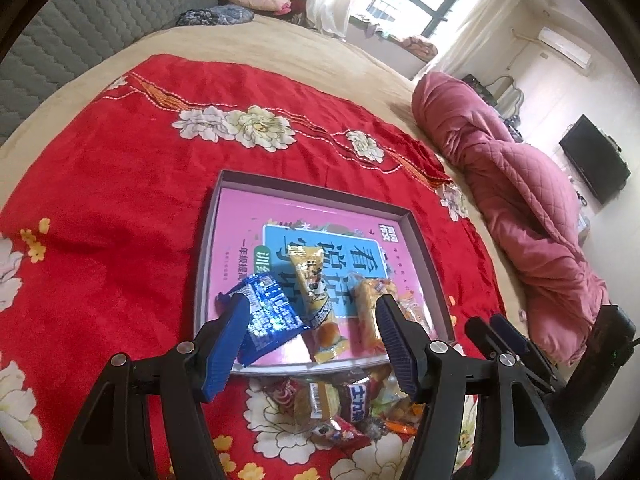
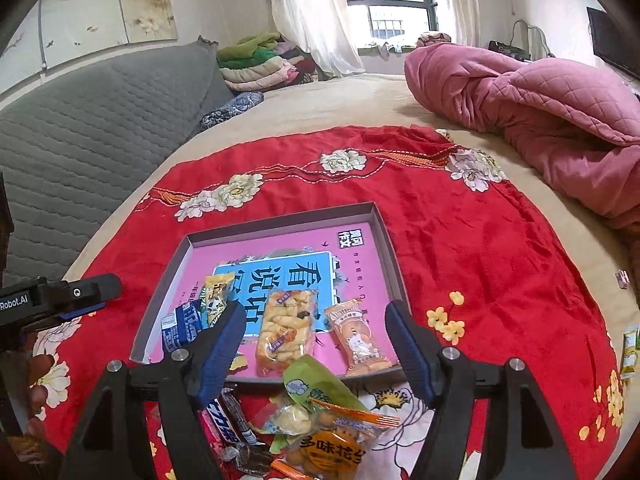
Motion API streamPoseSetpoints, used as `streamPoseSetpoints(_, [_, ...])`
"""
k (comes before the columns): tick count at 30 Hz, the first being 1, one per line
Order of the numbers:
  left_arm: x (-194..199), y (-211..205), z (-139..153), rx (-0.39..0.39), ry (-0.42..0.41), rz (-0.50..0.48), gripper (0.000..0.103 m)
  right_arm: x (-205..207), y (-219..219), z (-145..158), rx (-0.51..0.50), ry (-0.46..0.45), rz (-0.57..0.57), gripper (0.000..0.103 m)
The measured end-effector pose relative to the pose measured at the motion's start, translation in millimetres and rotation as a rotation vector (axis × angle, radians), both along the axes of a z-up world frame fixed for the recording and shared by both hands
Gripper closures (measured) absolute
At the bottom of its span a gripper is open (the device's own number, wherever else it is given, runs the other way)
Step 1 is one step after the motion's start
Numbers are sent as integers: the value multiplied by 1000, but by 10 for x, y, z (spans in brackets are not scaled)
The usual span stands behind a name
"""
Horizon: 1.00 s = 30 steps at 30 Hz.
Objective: Organize snacks
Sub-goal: 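Move both open tools back from the tray toward the snack pile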
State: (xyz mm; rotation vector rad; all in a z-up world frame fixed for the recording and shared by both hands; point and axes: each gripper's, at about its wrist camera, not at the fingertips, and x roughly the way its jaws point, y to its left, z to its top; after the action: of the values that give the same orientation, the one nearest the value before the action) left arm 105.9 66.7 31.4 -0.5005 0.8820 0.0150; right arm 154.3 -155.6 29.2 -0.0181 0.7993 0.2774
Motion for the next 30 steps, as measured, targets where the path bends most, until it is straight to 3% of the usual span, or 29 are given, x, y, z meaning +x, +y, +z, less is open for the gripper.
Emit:
streamPoseSetpoints(20, [-292, 54, -33, 60, 34, 8, 36, -229, -242, 29, 6, -8, 3, 31])
streamPoseSetpoints(24, [-314, 19, -64, 65, 45, -2, 36, -281, -301, 26, 3, -9, -6, 24])
streamPoseSetpoints(30, [-341, -32, -115, 66, 60, -18, 36, -366, -331, -29, -4, 6, -6, 23])
